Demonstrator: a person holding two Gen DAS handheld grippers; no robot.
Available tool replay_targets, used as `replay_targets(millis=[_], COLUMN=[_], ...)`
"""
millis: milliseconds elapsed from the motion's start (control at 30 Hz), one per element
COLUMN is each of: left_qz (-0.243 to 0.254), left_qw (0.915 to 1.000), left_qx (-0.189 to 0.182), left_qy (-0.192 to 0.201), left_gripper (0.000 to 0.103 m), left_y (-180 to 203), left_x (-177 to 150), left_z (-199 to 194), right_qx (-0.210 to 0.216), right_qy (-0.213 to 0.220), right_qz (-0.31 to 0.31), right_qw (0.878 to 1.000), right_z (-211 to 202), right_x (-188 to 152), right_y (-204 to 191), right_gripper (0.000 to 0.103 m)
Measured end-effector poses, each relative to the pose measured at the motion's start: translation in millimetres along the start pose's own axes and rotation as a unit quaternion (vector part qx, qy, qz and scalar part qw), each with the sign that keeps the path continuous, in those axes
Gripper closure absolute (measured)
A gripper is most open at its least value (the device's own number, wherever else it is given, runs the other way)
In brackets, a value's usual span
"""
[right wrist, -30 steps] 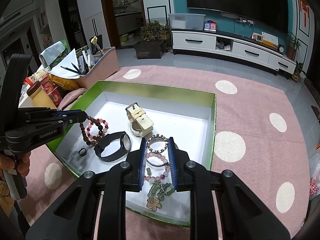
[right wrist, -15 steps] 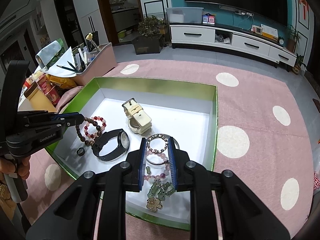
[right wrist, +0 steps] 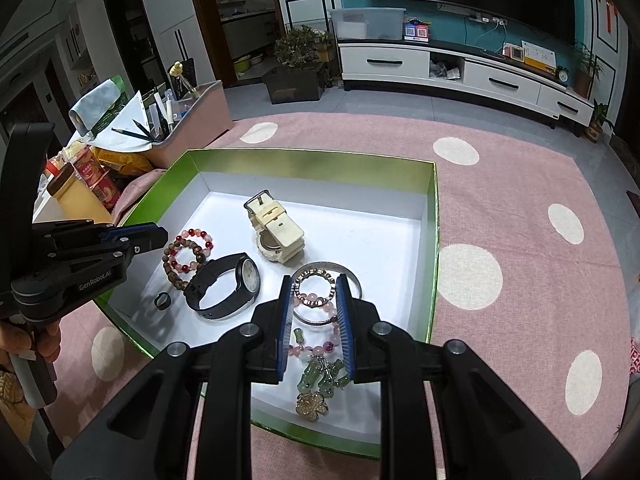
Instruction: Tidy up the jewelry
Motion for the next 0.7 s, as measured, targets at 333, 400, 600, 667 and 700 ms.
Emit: replay_targets(millis=[333, 400, 600, 667, 700], left_qz=[0.007, 0.008, 0.007, 0.007, 0.008], left_qw=[0.9999, 0.9997, 0.9992, 0.9992, 0.9991], left_qx=[0.010, 0.016, 0.030, 0.034, 0.034], left_qy=[0.009, 0.015, 0.023, 0.021, 0.022], left_gripper=[0.055, 0.044, 0.023, 0.014, 0.013], left_y=[3, 3, 0, 0, 0], left_x=[1, 3, 8, 11, 12], left_z=[-10, -14, -32, -42, -47], right_qx=[-0.007, -0.009, -0.022, -0.029, -0.033], right_qy=[0.007, 0.010, 0.009, 0.001, -0.006], right_qz=[0.006, 0.008, 0.015, 0.020, 0.023], right_qw=[1.000, 1.000, 1.000, 0.999, 0.999], right_z=[-9, -15, -37, -44, -49], right_x=[2, 3, 9, 13, 15], right_y=[4, 4, 6, 7, 8], right_gripper=[0.064, 0.054, 0.017, 0.007, 0.001])
Point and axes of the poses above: each gripper's, at about its wrist camera, not at the fingertips, and z roughly the way its jaws point, y to its right, x to its top, the point moved 7 cm from there along z, roughly the way its jaws point, and after that the axes turned 6 degrees about -x, right-handed, at the moved point
